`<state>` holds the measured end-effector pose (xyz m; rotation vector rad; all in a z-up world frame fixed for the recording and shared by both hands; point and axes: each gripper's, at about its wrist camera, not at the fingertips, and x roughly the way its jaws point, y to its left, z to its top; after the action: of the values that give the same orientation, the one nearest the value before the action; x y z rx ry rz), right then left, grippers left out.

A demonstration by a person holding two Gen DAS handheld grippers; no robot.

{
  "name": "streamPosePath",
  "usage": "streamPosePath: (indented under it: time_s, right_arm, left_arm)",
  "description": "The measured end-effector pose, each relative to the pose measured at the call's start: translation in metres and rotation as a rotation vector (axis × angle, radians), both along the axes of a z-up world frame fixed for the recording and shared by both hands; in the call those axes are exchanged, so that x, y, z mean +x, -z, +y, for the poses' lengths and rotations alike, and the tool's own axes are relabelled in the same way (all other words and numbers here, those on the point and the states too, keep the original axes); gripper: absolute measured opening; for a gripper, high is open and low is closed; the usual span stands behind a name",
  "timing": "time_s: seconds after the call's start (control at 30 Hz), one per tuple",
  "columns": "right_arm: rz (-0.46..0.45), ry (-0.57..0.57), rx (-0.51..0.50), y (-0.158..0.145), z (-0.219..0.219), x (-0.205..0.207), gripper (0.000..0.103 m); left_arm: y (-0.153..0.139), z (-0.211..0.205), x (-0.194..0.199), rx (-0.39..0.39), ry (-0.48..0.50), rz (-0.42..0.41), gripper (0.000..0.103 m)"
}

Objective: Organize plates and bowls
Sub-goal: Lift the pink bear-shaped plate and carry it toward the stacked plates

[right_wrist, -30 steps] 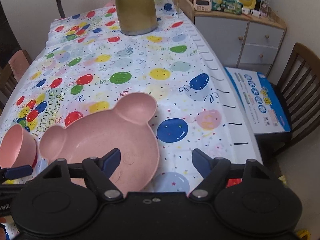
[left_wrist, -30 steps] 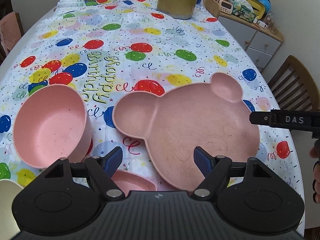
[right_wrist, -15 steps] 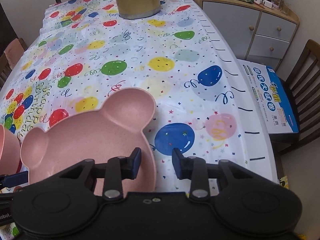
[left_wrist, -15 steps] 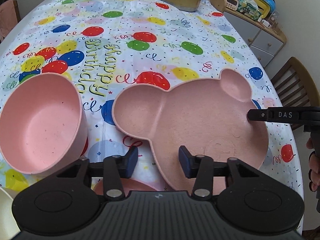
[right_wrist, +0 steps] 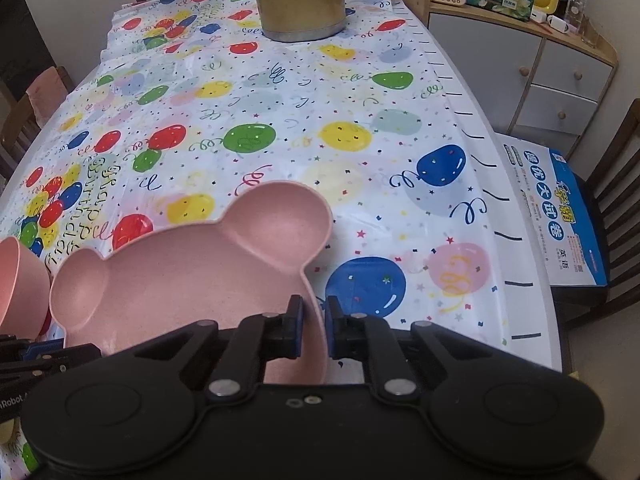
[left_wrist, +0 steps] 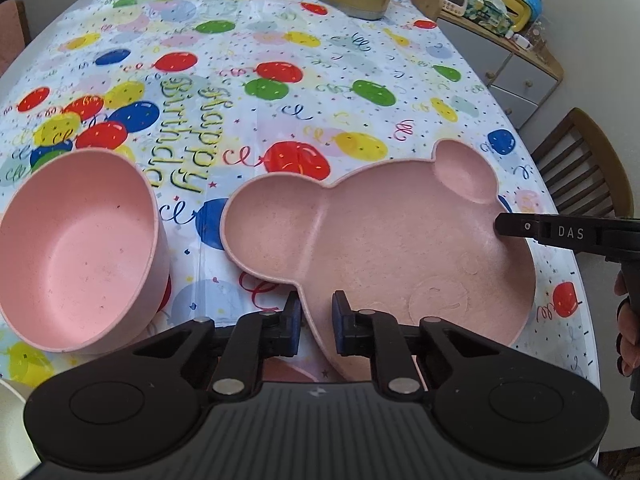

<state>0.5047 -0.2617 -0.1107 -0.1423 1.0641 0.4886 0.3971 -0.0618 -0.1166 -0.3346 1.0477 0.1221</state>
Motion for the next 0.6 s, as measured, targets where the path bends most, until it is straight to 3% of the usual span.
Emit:
streamPosePath:
  time_s: [0.6]
  right_arm:
    - [-0.005, -0.019, 0.042, -0.045, -0.055, -0.062, 0.004]
  left_arm:
    - [-0.048, -0.031, -0.052, 0.021, 0.131, -0.042, 0.015]
